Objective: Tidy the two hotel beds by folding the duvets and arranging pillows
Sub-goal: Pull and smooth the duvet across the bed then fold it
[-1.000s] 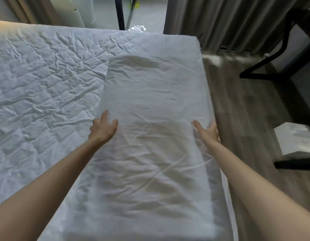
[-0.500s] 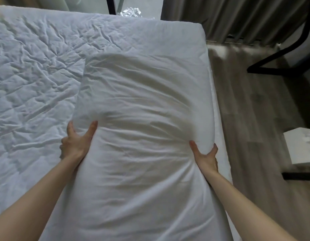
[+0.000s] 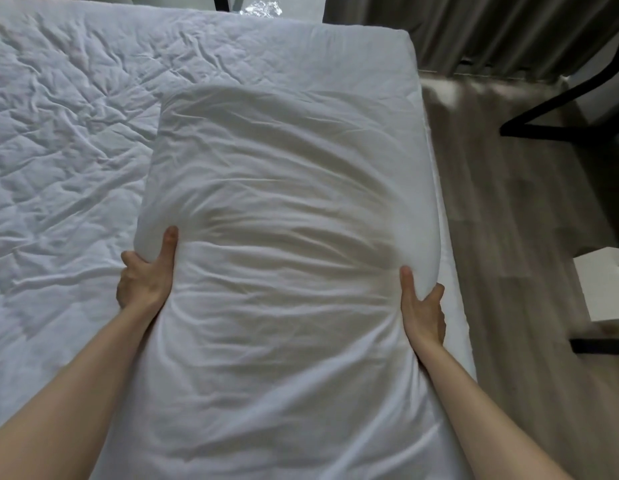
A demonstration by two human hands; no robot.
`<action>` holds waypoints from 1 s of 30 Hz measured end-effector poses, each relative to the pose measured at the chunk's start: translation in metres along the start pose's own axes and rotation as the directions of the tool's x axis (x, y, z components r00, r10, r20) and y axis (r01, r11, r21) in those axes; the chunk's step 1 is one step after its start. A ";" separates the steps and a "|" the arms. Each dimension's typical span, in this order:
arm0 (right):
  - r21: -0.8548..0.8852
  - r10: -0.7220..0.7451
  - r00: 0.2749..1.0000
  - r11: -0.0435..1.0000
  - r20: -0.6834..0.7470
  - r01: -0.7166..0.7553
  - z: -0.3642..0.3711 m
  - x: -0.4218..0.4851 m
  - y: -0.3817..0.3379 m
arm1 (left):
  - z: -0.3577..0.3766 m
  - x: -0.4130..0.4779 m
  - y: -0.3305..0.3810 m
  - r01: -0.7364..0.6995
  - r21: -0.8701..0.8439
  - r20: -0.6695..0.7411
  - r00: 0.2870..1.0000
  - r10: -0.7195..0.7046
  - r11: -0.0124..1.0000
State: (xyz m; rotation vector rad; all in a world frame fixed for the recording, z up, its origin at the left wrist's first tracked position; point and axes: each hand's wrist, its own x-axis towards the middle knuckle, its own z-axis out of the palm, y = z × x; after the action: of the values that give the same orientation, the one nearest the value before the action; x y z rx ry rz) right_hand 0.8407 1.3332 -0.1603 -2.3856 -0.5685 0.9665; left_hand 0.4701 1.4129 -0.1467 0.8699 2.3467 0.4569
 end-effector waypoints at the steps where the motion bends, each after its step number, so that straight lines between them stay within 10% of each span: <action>1: 0.012 0.001 1.000 1.000 0.005 -0.002 -0.001 -0.001 -0.001 | 0.001 -0.001 -0.001 0.005 -0.018 0.007 1.000 -0.005 1.000; 17: 0.332 -0.077 0.992 0.943 0.098 0.041 -0.054 -0.085 -0.037 | -0.075 -0.073 -0.001 -0.104 -0.310 -0.087 0.993 0.081 0.945; 30: 0.273 -0.231 0.955 0.946 0.184 0.176 -0.043 -0.258 -0.020 | -0.238 -0.164 -0.157 0.009 -0.515 -0.140 0.986 -0.095 0.857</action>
State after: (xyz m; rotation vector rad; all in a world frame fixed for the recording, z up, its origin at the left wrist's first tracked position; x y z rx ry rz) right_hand 0.6978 1.1962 0.0121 -1.9669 -0.7106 1.1357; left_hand 0.3458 1.1617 0.0247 0.5247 2.2091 1.1065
